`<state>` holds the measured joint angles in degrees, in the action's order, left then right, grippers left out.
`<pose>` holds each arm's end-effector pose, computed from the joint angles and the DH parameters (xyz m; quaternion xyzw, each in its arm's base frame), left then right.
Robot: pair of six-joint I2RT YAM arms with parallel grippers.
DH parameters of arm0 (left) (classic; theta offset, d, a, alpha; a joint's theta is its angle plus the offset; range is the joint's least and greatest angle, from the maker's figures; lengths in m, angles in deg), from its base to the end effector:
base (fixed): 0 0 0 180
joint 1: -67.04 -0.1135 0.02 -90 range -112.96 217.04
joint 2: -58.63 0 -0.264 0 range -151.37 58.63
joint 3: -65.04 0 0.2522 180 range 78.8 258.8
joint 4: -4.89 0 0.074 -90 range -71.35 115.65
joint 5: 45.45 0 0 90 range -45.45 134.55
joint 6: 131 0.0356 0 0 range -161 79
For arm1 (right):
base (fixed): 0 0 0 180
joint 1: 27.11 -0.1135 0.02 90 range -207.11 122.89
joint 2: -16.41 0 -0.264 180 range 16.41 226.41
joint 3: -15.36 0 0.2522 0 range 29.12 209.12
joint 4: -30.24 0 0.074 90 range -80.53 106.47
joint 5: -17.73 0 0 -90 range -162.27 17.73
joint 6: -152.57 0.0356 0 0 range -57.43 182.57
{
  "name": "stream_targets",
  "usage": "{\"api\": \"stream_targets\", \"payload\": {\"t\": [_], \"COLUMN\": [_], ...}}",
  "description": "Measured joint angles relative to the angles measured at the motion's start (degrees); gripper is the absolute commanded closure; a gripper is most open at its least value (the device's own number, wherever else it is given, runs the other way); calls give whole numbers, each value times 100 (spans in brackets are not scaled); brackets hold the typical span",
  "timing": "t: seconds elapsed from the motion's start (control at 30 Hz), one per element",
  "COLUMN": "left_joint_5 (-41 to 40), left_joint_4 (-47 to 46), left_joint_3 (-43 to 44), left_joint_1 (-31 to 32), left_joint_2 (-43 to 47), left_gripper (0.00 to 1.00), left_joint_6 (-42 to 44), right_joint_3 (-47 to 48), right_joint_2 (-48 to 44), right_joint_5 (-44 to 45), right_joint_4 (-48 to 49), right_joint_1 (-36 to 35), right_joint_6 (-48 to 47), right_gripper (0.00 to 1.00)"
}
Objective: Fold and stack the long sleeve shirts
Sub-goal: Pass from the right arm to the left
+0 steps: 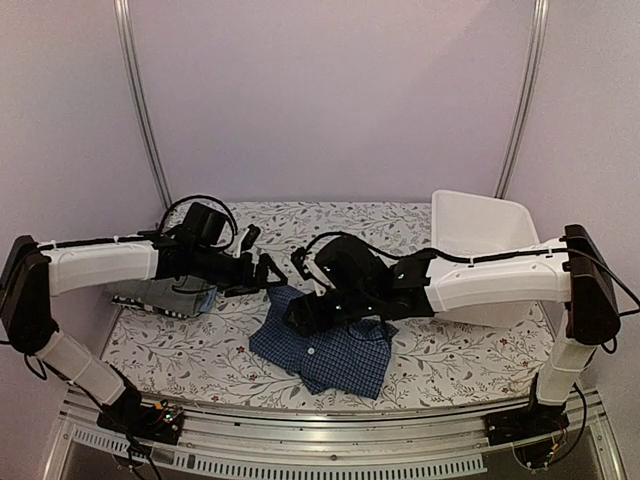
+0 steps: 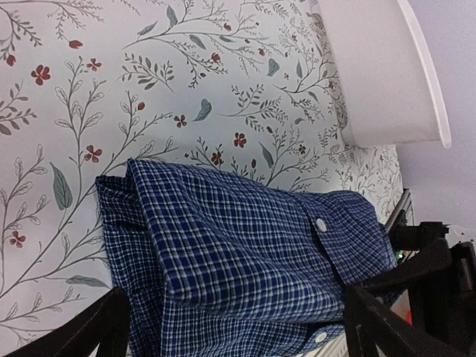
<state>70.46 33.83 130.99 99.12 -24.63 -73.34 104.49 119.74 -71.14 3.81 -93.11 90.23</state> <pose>0.2486 -0.1742 0.2240 0.0815 0.9046 -0.3696 0.1963 0.1668 0.3729 0.2372 -0.2945 0.8595 0.2984 0.2922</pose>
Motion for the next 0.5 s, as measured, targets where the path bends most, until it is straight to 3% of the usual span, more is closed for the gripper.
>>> {"api": "stream_targets", "payload": {"t": [0.1, 0.2, 0.23, 0.27, 0.3, 0.37, 0.5], "left_joint_5": [57, 70, 74, 76, 83, 107, 153], "left_joint_4": [-35, -44, -52, -55, -72, -109, -181], "left_joint_3": [68, 133, 133, 133, 133, 133, 133], "left_joint_1": [120, 295, 339, 380, 413, 450, 470], "left_joint_2": [-476, -833, -885, -925, -944, -946, -927], "left_gripper": [6, 23, 39, 62, 79, 100, 100], "left_joint_6": [-11, -37, -66, -72, -96, -129, -157], "right_joint_3": [-76, -79, -79, -79, -79, -79, -118], "right_joint_2": [0, 0, 0, 0, 0, 0, 0], "right_joint_5": [4, 105, 164, 221, 302, 420, 590], "right_joint_4": [116, 210, 225, 225, 223, 223, 249], "right_joint_1": [31, 50, 55, 61, 81, 133, 420], "right_joint_6": [22, 72, 83, 105, 122, 166, 256], "right_gripper": [26, 22, 21, 20, 18, 16, 11]}}
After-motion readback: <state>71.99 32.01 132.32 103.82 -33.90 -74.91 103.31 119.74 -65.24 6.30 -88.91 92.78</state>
